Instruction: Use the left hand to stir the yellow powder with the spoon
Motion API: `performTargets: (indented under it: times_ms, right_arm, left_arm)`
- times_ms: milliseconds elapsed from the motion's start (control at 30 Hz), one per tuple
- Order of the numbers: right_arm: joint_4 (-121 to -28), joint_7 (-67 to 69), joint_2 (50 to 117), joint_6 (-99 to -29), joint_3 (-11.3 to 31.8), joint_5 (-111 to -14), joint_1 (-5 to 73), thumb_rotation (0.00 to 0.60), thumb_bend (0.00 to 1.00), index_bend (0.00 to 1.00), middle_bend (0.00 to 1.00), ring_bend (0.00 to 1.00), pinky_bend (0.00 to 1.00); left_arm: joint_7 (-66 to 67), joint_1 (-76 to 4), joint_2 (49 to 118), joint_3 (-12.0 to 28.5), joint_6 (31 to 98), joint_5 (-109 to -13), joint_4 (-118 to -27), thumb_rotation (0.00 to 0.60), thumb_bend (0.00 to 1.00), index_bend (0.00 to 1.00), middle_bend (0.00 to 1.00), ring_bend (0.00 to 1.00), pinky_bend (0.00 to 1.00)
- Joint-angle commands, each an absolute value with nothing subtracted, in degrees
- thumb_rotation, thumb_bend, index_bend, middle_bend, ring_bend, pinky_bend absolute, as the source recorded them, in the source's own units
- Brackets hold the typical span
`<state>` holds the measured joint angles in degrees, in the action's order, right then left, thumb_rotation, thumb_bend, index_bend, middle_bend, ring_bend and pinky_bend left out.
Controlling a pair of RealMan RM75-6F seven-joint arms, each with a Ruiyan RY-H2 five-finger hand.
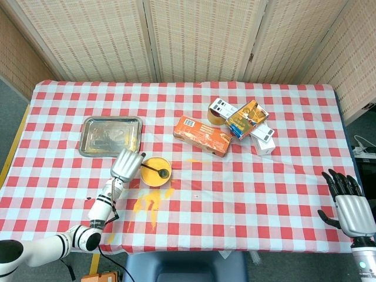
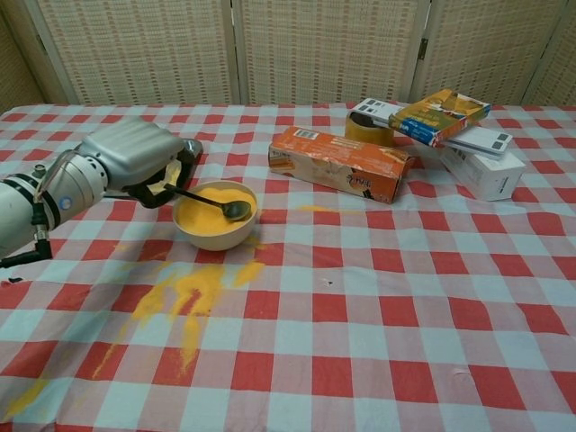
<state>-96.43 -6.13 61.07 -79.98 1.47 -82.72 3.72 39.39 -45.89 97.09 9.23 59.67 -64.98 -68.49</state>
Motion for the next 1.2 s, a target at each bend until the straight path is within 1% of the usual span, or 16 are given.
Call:
performTargets:
  times_ms: [33,167,400,567,867,1000,1100,1200]
  right_arm:
    - [-96.43,-6.12,61.06,-80.02,1.48,-82.72,3.71,0.600,0.15,0.00,0.00,0.00,0.00]
    - [-96.44,-6.16,61.07,-79.97,1.46,-82.68,3.71,0.600,0.15,0.00,0.00,0.00,0.00]
    - [-96.48,-6.28,61.10,-79.94,1.46,-82.65,3.73,0.600,0.15,0.00,0.00,0.00,0.00]
    - [-96.47,-6.27,61.10,-79.92,1.44,-82.69,3.74,0.600,0.15,0.00,0.00,0.00,0.00]
    - [-96.72,-6.03,60.94,-80.11,1.26,-83.23,3.68,0.600,0.15,0.00,0.00,0.00,0.00]
    - [-96.94,-5.54,60.61,-80.56,1.07,-83.87,3.49,0.600,0.15,0.00,0.00,0.00,0.00]
    - [-97.38,-4.70,60.07,-81.37,0.65,-85.18,3.15,0.600,0.15,0.00,0.00,0.00,0.00]
    - [-97.72,-3.98,59.62,-82.11,0.27,-86.44,2.87,0.600,0.15,0.00,0.00,0.00,0.00]
  left_arm:
    - [38.80,-45.76,97.00,9.28,59.92,-65.34,-68.38,0.600,0.45,0.81,1.00,1.00,1.00]
    - [37.98,-45.55,96.81,9.37,60.13,-65.67,-68.30,0.600,0.45,0.87,1.00,1.00,1.00]
    - [36.68,-45.10,95.83,9.80,61.11,-66.44,-68.87,0.600,0.47,0.91,1.00,1.00,1.00]
    - [37.23,-44.55,94.49,9.84,62.66,-67.24,-70.45,0.600,0.49,0.91,1.00,1.00,1.00]
    - [40.04,-43.76,93.20,9.46,65.09,-68.20,-73.01,0.600,0.49,0.91,1.00,1.00,1.00]
    - [43.83,-43.26,93.11,8.82,68.11,-69.89,-73.70,0.600,0.49,0.91,1.00,1.00,1.00]
    - [50.19,-42.89,93.56,8.00,72.60,-72.76,-74.88,0.600,0.49,0.91,1.00,1.00,1.00]
    - [56.81,-43.10,94.25,7.99,75.13,-74.09,-75.49,0.600,0.49,0.91,1.00,1.00,1.00]
